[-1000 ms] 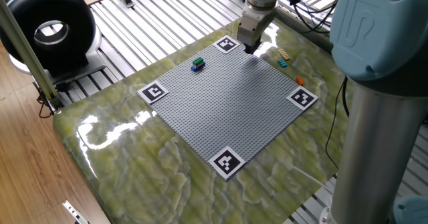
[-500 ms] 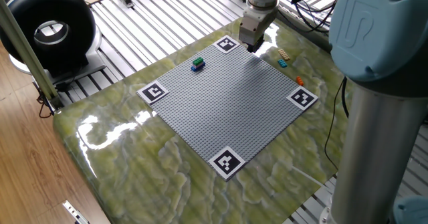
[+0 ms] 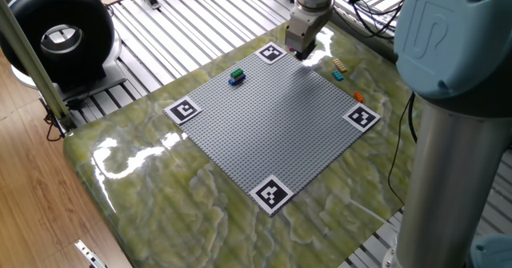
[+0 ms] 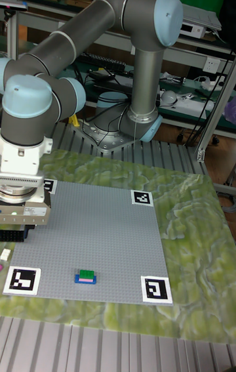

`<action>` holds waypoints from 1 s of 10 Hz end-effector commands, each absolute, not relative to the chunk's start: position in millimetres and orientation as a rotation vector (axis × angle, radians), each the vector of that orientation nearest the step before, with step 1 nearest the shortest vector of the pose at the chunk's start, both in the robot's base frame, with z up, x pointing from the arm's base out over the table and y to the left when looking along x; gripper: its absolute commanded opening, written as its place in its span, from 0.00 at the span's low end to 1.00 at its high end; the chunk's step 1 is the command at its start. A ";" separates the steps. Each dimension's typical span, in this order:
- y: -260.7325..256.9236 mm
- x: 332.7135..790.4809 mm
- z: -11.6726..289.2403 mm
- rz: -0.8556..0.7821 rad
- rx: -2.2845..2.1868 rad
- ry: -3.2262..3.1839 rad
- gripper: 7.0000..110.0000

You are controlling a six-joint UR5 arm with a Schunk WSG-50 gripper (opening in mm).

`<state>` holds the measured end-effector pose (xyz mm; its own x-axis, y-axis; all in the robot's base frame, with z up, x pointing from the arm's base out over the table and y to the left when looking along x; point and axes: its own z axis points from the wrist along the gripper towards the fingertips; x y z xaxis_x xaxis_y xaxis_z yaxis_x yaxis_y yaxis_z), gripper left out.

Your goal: Stack small Lego blocks one on top of the other

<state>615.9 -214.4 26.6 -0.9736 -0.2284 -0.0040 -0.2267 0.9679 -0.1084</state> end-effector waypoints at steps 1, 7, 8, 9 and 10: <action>-213.6 611.5 27.3 -0.152 -0.314 3.120 0.00; -203.4 609.9 26.6 -0.086 -0.225 3.130 0.00; -202.3 609.8 26.6 -0.079 -0.220 3.130 0.00; -202.3 609.8 26.6 -0.079 -0.220 3.130 0.00; -202.9 609.8 26.7 -0.081 -0.223 3.130 0.00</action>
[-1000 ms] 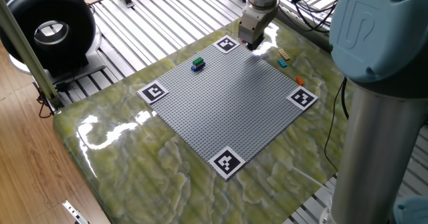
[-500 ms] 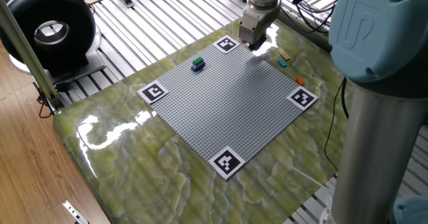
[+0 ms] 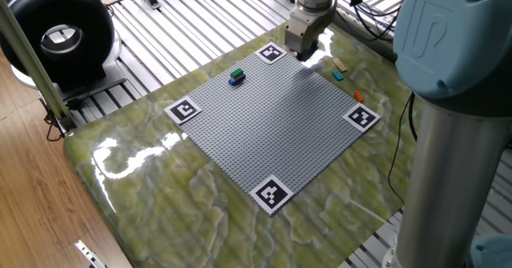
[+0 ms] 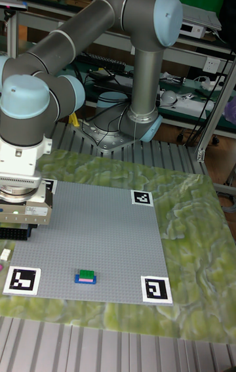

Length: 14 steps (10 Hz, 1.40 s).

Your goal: Stack small Lego blocks one on top of the other

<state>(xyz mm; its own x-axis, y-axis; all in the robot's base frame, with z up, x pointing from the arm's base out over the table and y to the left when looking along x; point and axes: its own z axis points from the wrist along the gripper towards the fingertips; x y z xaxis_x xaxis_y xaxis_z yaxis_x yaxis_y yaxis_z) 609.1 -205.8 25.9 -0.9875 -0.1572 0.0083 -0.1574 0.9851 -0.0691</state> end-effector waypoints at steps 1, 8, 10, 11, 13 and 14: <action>-203.0 609.7 26.8 0.081 0.223 -3.135 0.00; -190.1 614.9 31.2 0.047 0.197 -3.139 0.00; -177.3 624.1 34.2 0.014 0.190 -3.148 0.00; -170.0 629.8 37.4 0.010 0.190 -3.152 0.00; -143.6 644.4 43.5 -0.043 0.147 -3.163 0.00; -129.3 653.9 46.6 -0.063 0.120 -3.173 0.00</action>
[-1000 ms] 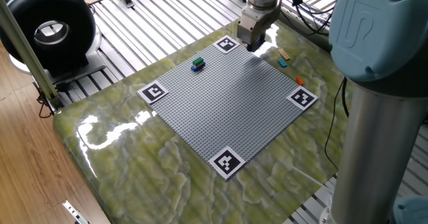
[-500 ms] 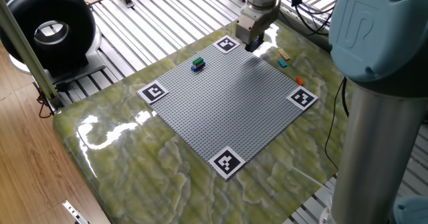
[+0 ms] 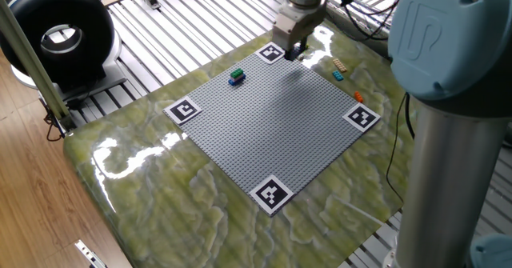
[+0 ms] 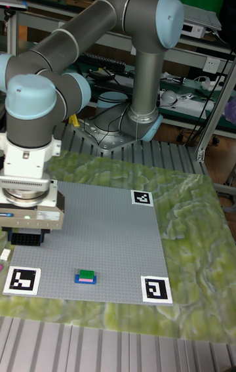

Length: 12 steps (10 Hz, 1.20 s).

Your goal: Stack small Lego blocks one on top of the other

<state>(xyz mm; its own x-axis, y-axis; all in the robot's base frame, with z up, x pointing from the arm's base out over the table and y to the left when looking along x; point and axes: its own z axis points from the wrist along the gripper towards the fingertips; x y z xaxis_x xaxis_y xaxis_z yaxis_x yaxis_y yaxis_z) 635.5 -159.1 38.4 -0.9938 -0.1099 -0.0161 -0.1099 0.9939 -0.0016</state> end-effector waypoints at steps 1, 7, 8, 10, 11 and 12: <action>-114.6 660.8 49.5 0.092 -0.095 3.095 0.00; -62.3 689.4 53.7 0.156 0.002 3.054 0.00; -70.7 686.2 52.5 0.118 -0.024 3.067 0.00; -86.7 680.3 51.4 0.018 -0.106 3.091 0.00; -96.3 686.0 51.8 -0.044 -0.154 3.068 0.00; -96.3 690.6 52.1 -0.045 -0.161 3.049 0.00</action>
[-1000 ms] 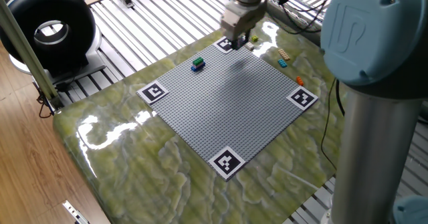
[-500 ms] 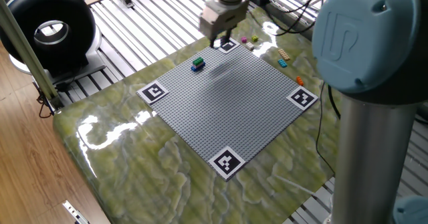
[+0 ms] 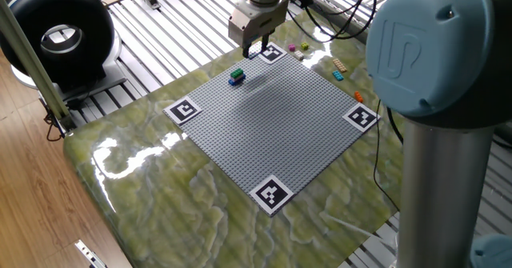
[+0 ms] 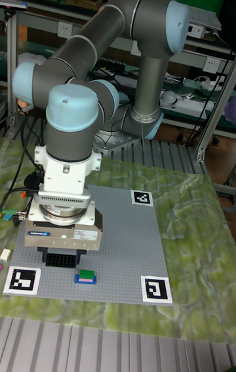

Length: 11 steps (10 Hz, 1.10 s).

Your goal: Stack small Lego blocks one on top of the other

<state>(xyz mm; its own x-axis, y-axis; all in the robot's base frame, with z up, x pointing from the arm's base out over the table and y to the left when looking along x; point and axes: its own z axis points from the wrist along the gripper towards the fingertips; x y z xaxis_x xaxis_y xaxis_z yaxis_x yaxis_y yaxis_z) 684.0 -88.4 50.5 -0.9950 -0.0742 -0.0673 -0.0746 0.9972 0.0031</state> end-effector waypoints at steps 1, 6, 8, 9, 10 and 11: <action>-86.0 691.7 52.2 0.018 -0.146 3.043 0.00; -43.4 694.1 53.2 0.074 0.003 3.066 0.00; -21.1 695.1 56.3 0.106 0.030 3.070 0.00; -11.0 696.8 52.6 0.123 0.050 3.060 0.00; -3.8 697.2 47.7 0.121 0.066 3.053 0.00; 1.2 698.4 44.7 0.122 0.073 3.042 0.00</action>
<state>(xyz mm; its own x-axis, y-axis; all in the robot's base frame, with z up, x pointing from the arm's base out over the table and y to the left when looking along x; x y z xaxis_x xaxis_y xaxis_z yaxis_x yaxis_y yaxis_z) 695.8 -21.4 49.1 -0.9965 0.0163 -0.0815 0.0117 0.9983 0.0568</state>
